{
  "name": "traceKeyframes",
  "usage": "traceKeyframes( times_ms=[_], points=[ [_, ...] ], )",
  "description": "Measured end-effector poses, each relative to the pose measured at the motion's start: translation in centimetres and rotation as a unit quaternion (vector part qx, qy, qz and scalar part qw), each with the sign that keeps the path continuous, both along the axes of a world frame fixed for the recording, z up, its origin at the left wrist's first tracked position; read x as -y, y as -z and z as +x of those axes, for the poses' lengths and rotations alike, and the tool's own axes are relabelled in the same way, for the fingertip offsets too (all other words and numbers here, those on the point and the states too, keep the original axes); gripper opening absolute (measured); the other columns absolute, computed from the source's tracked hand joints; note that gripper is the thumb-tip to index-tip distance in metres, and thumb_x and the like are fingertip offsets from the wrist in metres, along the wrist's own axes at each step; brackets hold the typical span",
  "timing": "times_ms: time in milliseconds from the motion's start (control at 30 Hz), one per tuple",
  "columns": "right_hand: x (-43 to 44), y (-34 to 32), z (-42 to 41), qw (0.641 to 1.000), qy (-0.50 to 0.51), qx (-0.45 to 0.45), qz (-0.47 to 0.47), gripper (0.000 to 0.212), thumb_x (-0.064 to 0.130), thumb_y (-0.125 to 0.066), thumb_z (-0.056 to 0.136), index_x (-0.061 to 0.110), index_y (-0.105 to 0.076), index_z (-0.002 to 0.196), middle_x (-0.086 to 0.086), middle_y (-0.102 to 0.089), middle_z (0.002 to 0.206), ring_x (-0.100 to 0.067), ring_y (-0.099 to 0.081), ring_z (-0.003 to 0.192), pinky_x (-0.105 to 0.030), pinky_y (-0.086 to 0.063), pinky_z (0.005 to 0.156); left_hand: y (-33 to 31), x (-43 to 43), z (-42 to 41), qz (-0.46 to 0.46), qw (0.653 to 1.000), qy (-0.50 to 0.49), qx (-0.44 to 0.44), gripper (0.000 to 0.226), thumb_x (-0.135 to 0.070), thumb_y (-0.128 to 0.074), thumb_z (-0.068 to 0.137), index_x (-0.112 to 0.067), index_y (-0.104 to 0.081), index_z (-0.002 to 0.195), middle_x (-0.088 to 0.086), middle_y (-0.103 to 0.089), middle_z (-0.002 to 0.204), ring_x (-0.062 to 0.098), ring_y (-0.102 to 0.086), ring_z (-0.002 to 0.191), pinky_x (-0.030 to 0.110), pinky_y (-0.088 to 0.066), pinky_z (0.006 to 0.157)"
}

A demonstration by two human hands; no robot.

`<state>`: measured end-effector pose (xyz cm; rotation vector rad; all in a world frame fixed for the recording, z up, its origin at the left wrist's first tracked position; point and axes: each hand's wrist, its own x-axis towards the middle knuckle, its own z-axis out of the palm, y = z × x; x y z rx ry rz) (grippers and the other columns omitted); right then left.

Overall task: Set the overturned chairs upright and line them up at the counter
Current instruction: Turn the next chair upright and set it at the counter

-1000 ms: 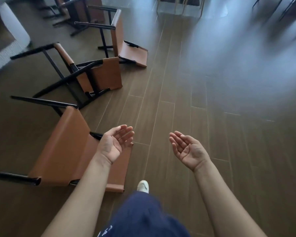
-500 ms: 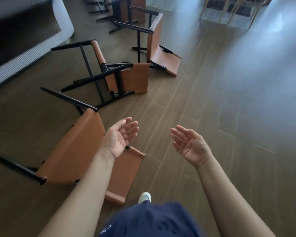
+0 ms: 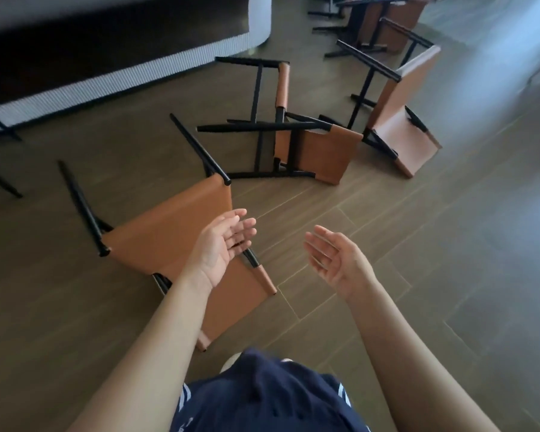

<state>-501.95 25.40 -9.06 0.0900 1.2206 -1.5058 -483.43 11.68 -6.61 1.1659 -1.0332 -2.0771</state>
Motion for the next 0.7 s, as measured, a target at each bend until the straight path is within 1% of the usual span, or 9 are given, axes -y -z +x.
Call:
traceKeyframes(
  times_ms=[133, 300, 400, 467, 533, 633, 700],
  points=[
    [0.6, -0.5, -2.3, 0.997, -0.079, -0.012, 0.017, 0.027, 0.023, -0.048, 0.098, 0.015, -0.067, 0.116, -0.004, -0.074, 0.111, -0.016, -0.073, 0.098, -0.034, -0.05, 0.081, 0.3, -2.9, -0.5, 0.007, 0.997, -0.082, 0.004, 0.021, -0.014, -0.047, 0.098, -0.015, -0.065, 0.11, 0.009, -0.074, 0.103, 0.022, -0.069, 0.094, 0.037, -0.052, 0.088],
    [1.0, 0.0, -2.4, 0.991, -0.131, -0.023, 0.03, 0.027, 0.023, -0.047, 0.099, 0.015, -0.067, 0.116, -0.004, -0.075, 0.108, -0.017, -0.073, 0.097, -0.034, -0.05, 0.082, 0.7, -5.6, 0.4, 0.012, 0.989, -0.146, 0.017, 0.02, -0.015, -0.047, 0.099, -0.016, -0.066, 0.107, 0.009, -0.074, 0.103, 0.022, -0.07, 0.094, 0.035, -0.054, 0.083],
    [1.4, 0.8, -1.5, 0.987, -0.153, -0.019, 0.042, 0.026, 0.022, -0.045, 0.1, 0.015, -0.068, 0.113, -0.004, -0.076, 0.105, -0.017, -0.072, 0.095, -0.034, -0.05, 0.083, 1.4, -6.2, 1.3, 0.018, 0.985, -0.171, 0.024, 0.02, -0.015, -0.047, 0.099, -0.015, -0.066, 0.108, 0.009, -0.073, 0.105, 0.022, -0.07, 0.096, 0.034, -0.054, 0.082],
    [1.5, 1.3, -0.6, 0.985, -0.163, -0.025, 0.049, 0.025, 0.021, -0.046, 0.1, 0.014, -0.068, 0.111, -0.004, -0.076, 0.102, -0.016, -0.073, 0.092, -0.033, -0.051, 0.08, 1.9, -6.5, 2.0, 0.016, 0.983, -0.18, 0.025, 0.02, -0.015, -0.048, 0.099, -0.015, -0.066, 0.108, 0.009, -0.073, 0.105, 0.022, -0.07, 0.096, 0.033, -0.054, 0.081],
    [1.5, 2.0, 0.2, 0.984, -0.167, -0.034, 0.059, 0.023, 0.02, -0.048, 0.099, 0.014, -0.068, 0.11, -0.004, -0.077, 0.1, -0.016, -0.074, 0.089, -0.032, -0.052, 0.077, 2.7, -6.8, 2.5, 0.02, 0.982, -0.182, 0.034, 0.02, -0.014, -0.048, 0.098, -0.015, -0.066, 0.107, 0.009, -0.074, 0.105, 0.021, -0.07, 0.095, 0.033, -0.054, 0.08],
    [1.9, 3.7, 1.0, 0.981, -0.174, -0.055, 0.065, 0.019, 0.018, -0.053, 0.097, 0.015, -0.069, 0.107, -0.005, -0.077, 0.1, -0.019, -0.072, 0.09, -0.033, -0.053, 0.079, 4.6, -7.1, 3.2, 0.03, 0.979, -0.199, 0.042, 0.02, -0.013, -0.048, 0.098, -0.014, -0.066, 0.107, 0.009, -0.074, 0.104, 0.021, -0.07, 0.095, 0.033, -0.054, 0.08],
    [2.4, 5.1, 1.4, 0.978, -0.18, -0.068, 0.076, 0.018, 0.018, -0.056, 0.095, 0.014, -0.07, 0.107, -0.006, -0.077, 0.099, -0.019, -0.072, 0.088, -0.031, -0.054, 0.076, 6.3, -7.2, 3.6, 0.037, 0.976, -0.21, 0.049, 0.02, -0.012, -0.048, 0.098, -0.014, -0.066, 0.107, 0.008, -0.074, 0.104, 0.02, -0.07, 0.095, 0.032, -0.054, 0.079]
  ],
)
